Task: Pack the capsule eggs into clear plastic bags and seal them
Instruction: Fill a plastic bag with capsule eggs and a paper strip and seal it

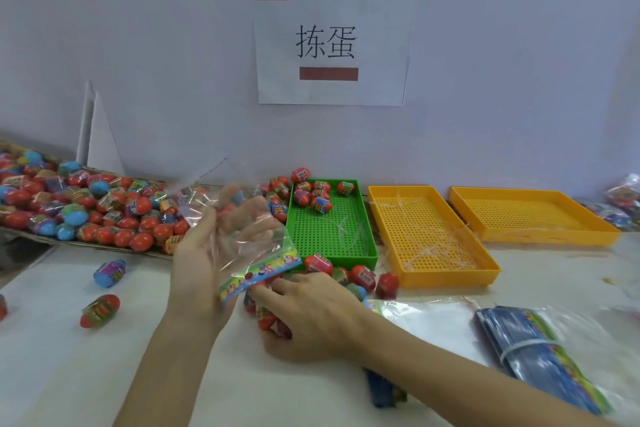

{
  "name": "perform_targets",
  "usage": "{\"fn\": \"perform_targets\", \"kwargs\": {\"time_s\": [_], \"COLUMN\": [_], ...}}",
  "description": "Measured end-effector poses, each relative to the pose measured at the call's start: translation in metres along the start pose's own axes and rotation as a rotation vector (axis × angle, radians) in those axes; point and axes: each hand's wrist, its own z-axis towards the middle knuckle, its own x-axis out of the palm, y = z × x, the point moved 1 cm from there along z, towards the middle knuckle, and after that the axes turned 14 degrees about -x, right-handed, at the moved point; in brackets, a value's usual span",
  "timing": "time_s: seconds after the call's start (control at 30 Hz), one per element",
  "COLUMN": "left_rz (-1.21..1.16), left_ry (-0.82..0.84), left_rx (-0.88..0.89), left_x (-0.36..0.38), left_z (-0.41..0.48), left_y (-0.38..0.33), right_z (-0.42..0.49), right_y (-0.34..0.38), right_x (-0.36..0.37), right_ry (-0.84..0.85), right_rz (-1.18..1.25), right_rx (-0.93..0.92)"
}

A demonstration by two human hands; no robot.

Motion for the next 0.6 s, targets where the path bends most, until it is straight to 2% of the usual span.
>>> {"fn": "perform_targets", "kwargs": {"time_s": [0.1, 0.2, 0.27, 0.3, 0.37, 0.4, 0.47, 0.5, 0.53, 0.6], "left_rz": [-0.099, -0.175, -0.169, -0.171, -0.183, -0.188, -0.191, -0.191, -0.194, -0.195], "left_ry": [-0.03, -0.079, -0.142, -0.169, -0.201, -0.208, -0.217, -0.211, -0.201, -0.192], "left_rx": [-0.007, 0.016, 0.025, 0.019, -0.018, -0.039, -0.063, -0.065, -0.063, -0.051], "left_x": [0.002, -0.001, -0.003, -0.004, -0.005, -0.005, -0.007, -0.007, -0.007, -0.006], "left_z": [0.0, 0.003, 0.004, 0.004, 0.003, 0.004, 0.007, 0.007, 0.008, 0.008], "left_y": [-0.002, -0.002, -0.002, 0.0, 0.002, 0.004, 0.006, 0.007, 0.007, 0.006], "right_z": [-0.006, 0.003, 0.015, 0.02, 0.024, 0.023, 0.018, 0.014, 0.009, 0.0], "right_y": [-0.009, -0.033, -0.061, -0.076, -0.11, -0.123, -0.136, -0.135, -0.129, -0.103], "right_x": [-0.004, -0.021, -0.036, -0.041, -0.045, -0.042, -0.035, -0.032, -0.031, -0.036], "right_ry": [-0.137, -0.446, -0.59, -0.61, -0.455, -0.268, 0.159, 0.22, 0.164, -0.126], "right_rz": [-0.055, -0.119, -0.159, -0.181, -0.083, 0.02, 0.117, 0.126, 0.12, 0.075], "right_rx": [0.002, 0.049, 0.169, 0.269, 0.511, 0.607, 0.677, 0.665, 0.642, 0.593]}}
